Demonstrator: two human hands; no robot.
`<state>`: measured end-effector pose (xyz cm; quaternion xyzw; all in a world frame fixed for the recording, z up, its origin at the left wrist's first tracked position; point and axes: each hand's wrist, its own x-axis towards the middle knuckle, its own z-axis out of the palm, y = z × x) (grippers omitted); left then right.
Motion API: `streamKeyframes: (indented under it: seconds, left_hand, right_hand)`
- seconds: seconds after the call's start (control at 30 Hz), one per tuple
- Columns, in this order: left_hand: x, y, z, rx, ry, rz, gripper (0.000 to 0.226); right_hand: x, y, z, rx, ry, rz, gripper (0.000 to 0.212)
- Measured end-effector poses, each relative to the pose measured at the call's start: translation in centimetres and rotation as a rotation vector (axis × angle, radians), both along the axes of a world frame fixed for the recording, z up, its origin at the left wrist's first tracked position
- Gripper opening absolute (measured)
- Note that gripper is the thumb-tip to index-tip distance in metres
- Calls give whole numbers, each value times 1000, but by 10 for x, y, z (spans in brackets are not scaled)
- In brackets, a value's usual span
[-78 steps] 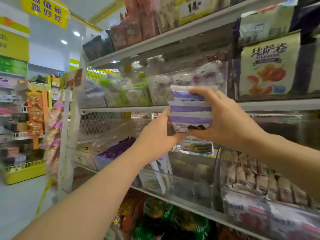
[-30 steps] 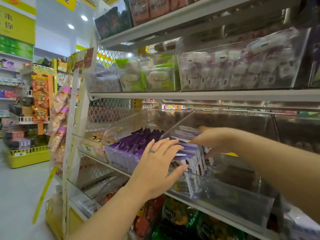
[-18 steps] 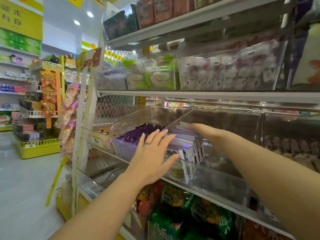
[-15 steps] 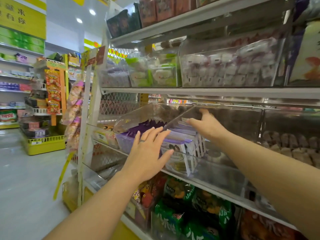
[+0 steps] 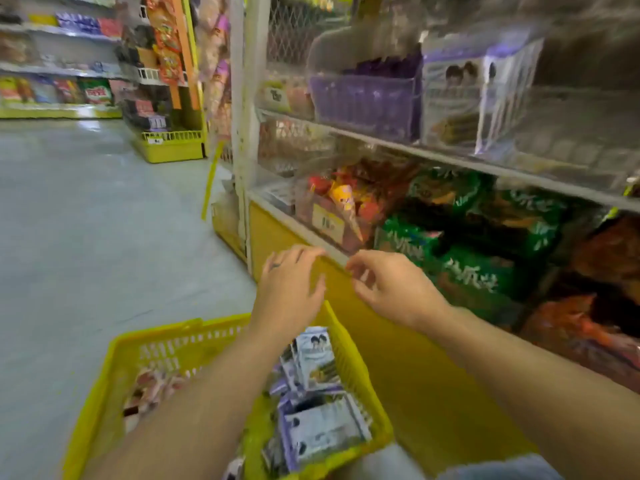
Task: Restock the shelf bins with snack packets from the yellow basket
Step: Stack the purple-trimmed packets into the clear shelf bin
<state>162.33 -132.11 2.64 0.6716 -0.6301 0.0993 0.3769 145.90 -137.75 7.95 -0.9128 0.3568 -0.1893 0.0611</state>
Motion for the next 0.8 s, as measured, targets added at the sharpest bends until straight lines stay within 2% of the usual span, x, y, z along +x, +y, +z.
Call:
streamKeyframes:
  seconds: [0.13, 0.23, 0.33, 0.4, 0.43, 0.5, 0.57, 0.63, 0.7, 0.8]
  left_hand:
    - [16, 14, -71, 276, 63, 29, 31]
    - [19, 16, -115, 512, 265, 4, 33]
    - [12, 24, -163, 825, 384, -55, 47]
    - [8, 32, -187, 968, 538, -127, 63]
    - [7, 35, -194, 1010, 614, -161, 65]
    - [6, 39, -203, 1060, 710, -217, 52]
    - [8, 41, -204, 1111, 715, -206, 39]
    - [13, 41, -202, 1124, 658, -178, 31]
    - [18, 42, -199, 1118, 680, -164, 19]
    - [19, 45, -191, 1136, 792, -132, 27]
  right_hand:
    - [9, -8, -92, 245, 225, 19, 24]
    - [8, -10, -149, 386, 414, 42, 28]
    - [8, -7, -190, 489, 581, 97, 33]
    - [12, -4, -206, 525, 624, 129, 39]
    - [14, -3, -212, 544, 626, 156, 46]
    - [18, 0, -221, 588, 640, 211, 63]
    - [21, -1, -225, 608, 673, 248, 70]
    - [23, -4, -227, 640, 696, 241, 72]
    - [25, -5, -226, 650, 741, 222, 73]
    - [29, -5, -221, 563, 797, 200, 69]
